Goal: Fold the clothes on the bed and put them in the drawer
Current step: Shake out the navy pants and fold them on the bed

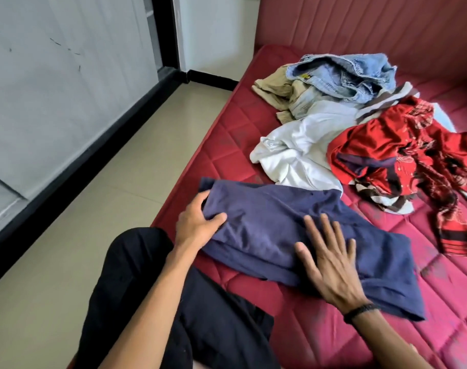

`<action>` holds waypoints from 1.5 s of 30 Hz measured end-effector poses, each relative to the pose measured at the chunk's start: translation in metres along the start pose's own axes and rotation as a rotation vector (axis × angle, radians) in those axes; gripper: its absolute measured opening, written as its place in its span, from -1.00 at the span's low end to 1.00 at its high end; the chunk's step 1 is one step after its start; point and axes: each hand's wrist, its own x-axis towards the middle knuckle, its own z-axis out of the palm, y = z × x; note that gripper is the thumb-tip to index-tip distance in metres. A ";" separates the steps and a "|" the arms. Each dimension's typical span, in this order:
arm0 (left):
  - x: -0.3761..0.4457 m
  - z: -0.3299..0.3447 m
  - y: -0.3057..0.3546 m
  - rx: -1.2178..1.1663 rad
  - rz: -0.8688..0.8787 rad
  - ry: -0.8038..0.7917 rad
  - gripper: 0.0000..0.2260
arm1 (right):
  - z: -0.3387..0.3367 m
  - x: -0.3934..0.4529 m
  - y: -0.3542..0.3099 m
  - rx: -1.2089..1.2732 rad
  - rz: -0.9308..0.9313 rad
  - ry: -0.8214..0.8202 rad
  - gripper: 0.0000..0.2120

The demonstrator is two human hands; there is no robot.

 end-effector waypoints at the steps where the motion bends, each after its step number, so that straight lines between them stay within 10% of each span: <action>1: 0.000 0.000 -0.005 0.070 -0.044 -0.038 -0.43 | 0.007 0.000 0.001 -0.035 -0.003 -0.018 -0.31; 9: -0.013 0.028 0.002 0.340 0.035 0.068 -0.16 | -0.005 -0.032 0.065 -0.149 0.184 -0.054 -0.30; 13: -0.023 0.031 0.010 0.349 0.567 0.362 -0.39 | -0.011 -0.042 0.084 -0.092 0.419 -0.109 -0.20; 16: -0.034 0.051 0.016 0.259 0.793 0.225 -0.65 | -0.017 -0.041 0.099 0.085 0.687 -0.046 -0.31; 23: -0.054 0.107 -0.010 0.735 0.615 -0.130 -0.28 | -0.066 -0.045 0.136 0.935 1.071 0.188 -0.80; 29: -0.090 0.143 0.018 0.640 0.758 -0.092 -0.35 | -0.136 -0.042 0.139 0.748 0.939 0.633 -0.66; 35: -0.071 0.110 0.004 0.460 0.779 -0.041 -0.51 | -0.154 -0.025 0.013 0.627 0.315 0.605 -0.72; 40: -0.023 0.057 0.003 -0.097 0.308 0.262 -0.45 | -0.103 0.004 -0.109 0.646 0.116 0.481 -0.81; 45: -0.001 0.032 -0.009 -0.801 -0.471 0.013 -0.19 | -0.015 0.008 -0.175 0.490 -0.083 -0.070 -0.59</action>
